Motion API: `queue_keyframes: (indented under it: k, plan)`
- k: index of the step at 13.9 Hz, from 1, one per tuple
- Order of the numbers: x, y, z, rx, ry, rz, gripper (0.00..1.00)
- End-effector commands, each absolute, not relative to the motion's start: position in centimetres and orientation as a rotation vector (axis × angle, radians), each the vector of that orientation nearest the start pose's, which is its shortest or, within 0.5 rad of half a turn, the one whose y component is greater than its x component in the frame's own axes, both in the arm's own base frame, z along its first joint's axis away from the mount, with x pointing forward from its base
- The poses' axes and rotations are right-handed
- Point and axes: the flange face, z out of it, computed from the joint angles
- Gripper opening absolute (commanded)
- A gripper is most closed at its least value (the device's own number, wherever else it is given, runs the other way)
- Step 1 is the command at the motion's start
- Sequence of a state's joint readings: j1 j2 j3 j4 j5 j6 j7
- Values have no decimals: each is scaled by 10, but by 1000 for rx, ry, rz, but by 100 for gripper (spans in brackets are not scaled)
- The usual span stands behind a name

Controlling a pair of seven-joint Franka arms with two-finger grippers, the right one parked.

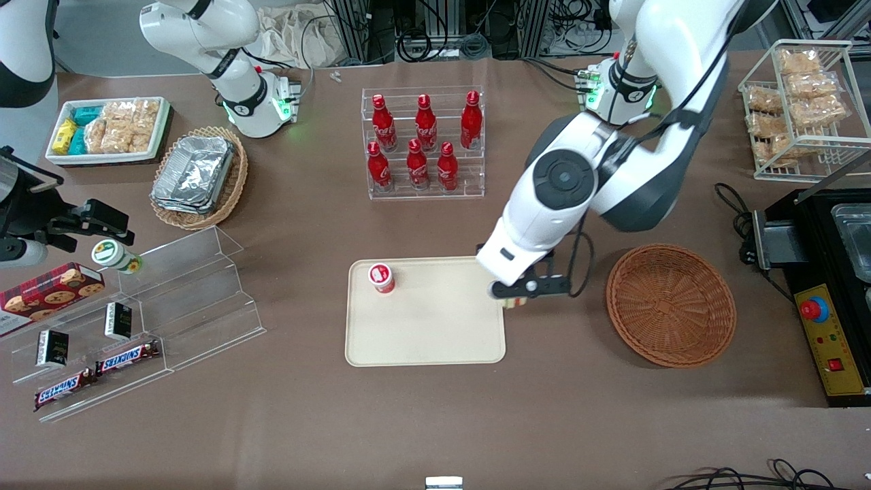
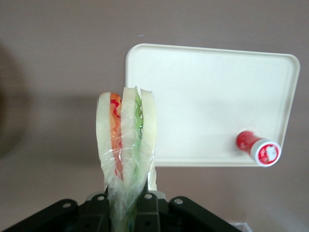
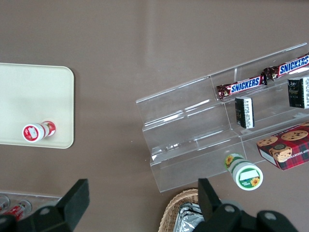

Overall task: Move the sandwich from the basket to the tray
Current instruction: 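Carry the sandwich over the cream tray and lower it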

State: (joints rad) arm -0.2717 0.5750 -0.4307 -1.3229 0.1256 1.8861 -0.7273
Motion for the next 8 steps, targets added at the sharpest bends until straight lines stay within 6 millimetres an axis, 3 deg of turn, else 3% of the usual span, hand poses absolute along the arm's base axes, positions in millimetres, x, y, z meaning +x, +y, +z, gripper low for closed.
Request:
queue_keyframes:
  k: [1,4,8]
  plan:
    - [601,-425,385,-3239,-16,3,0]
    - [599,-442,329,-3231,31,-12,0]
    - [602,-443,263,-3235,43,60,0]
